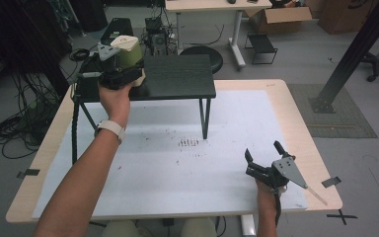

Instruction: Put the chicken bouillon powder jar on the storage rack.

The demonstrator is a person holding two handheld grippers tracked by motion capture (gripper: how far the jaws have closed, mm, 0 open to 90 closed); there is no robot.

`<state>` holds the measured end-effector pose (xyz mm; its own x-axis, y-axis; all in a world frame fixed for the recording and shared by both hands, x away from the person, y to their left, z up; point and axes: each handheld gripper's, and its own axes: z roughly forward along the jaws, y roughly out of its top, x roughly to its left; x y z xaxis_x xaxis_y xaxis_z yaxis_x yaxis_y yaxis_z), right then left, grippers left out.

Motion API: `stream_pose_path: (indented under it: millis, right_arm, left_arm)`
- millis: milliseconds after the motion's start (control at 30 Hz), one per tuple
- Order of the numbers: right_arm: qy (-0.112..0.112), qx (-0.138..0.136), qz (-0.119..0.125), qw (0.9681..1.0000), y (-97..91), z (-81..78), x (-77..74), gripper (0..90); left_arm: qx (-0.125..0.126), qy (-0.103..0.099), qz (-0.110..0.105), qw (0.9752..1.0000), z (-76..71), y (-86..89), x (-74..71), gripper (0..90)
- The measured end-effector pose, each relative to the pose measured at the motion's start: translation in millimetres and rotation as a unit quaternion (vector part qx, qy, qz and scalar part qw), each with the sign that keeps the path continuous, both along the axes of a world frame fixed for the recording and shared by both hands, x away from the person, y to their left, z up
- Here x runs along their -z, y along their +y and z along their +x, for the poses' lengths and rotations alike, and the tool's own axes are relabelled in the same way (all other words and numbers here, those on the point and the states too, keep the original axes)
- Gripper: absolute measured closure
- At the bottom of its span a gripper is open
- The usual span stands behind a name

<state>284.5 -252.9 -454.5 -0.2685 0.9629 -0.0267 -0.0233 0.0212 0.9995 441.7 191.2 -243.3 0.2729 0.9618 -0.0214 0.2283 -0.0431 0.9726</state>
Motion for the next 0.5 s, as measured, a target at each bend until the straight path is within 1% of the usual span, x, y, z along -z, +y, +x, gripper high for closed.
stream_pose_path:
  millis: [200,267,300,333,367,500]
  right_arm:
    - [-0.001,0.0,0.0,1.0,0.0,-0.2,0.1,0.0]
    - [-0.001,0.0,0.0,1.0,-0.1,-0.3,0.0,0.0]
    - [-0.001,0.0,0.0,1.0,-0.1,-0.3,0.1,0.0]
    - [0.0,0.0,0.001,1.0,-0.1,-0.3,0.0,0.0]
    - [-0.001,0.0,0.0,1.0,-0.1,-0.2,0.1,0.0]
    - [0.0,0.0,0.0,1.0,0.0,-0.1,0.0,0.0]
  left_arm:
    - [0.008,-0.003,-0.007,0.9999,-0.4,1.8,1.5,29.4]
    - [0.014,-0.001,-0.02,0.9997,-0.3,3.6,3.0,29.0]
    - [0.019,0.004,-0.029,0.9994,0.4,4.9,3.5,28.0]
    - [0.022,0.008,-0.035,0.9991,0.9,5.7,3.6,24.9]
    - [0.022,0.005,-0.034,0.9992,0.7,5.9,3.5,22.2]
    - [0.021,-0.006,-0.024,0.9995,-1.6,4.9,2.6,16.5]
